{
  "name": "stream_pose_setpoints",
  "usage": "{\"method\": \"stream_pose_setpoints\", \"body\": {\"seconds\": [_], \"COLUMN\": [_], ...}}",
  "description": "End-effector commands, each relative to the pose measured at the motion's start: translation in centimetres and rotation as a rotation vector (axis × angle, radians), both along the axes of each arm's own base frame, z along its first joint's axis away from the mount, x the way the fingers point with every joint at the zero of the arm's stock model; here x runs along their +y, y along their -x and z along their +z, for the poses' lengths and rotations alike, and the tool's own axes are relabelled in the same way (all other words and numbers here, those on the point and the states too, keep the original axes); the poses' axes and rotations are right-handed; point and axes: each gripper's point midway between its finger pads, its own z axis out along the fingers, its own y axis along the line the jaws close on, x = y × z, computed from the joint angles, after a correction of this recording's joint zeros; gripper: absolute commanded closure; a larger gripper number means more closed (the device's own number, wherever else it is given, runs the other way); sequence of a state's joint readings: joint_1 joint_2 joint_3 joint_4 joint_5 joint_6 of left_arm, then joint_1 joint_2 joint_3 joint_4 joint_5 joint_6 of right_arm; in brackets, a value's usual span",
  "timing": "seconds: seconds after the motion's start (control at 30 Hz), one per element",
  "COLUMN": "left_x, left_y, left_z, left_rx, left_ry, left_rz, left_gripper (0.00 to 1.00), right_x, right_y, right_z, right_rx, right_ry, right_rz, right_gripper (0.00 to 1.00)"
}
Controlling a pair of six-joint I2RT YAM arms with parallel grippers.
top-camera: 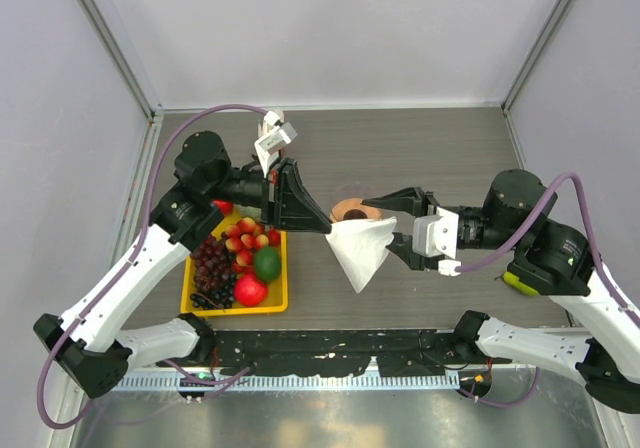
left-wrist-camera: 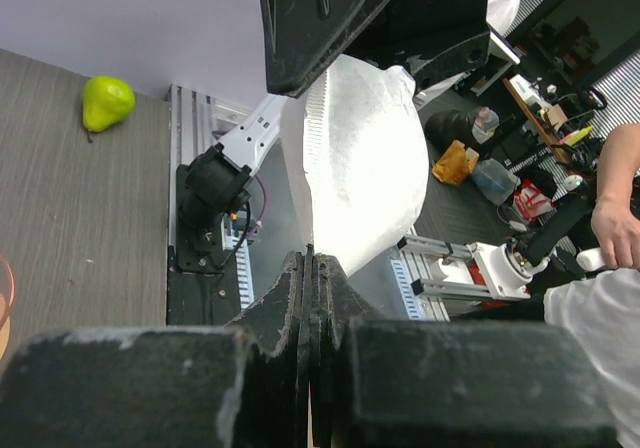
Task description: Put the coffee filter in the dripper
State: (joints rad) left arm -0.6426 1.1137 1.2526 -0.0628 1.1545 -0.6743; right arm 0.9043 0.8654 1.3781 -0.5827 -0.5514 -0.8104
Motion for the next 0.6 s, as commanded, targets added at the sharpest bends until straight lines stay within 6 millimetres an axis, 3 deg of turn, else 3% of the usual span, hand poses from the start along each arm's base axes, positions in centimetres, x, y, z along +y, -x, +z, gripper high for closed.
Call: {"method": "stream_pose_setpoints", "body": {"seconds": [0.0,0.23,0.37,0.57], "left_x": [-0.1,-0.2,-0.2,0.0], "left_y": [0.5,0.6,0.6,0.8], "left_z": [1.1,0.2,0.4,1.3], "left_rx": [-0.031,-0.012,-0.030,-0.079], "left_ry": [0.027,-0.001,0.007,0.026], "left_rz": [-0.024,-0.040,-0.034,-0.043], "left_gripper": [1.00,1.00,1.00,1.00], "right_x": [0.4,0.2,0.1,0.0], "right_y": [0.3,0.0,0.0,0.2], "right_z": [1.9,3.3,2.6,1.4], "right_rx": [-0.050,-0.067,-0.059,-0.031], "right_ry": [-0.050,-0.098,-0.076,-0.032], "right_rz": [0.030,0.005,0.002,0.010], "right_gripper": [0.48,0.56,0.60,0.56]}}
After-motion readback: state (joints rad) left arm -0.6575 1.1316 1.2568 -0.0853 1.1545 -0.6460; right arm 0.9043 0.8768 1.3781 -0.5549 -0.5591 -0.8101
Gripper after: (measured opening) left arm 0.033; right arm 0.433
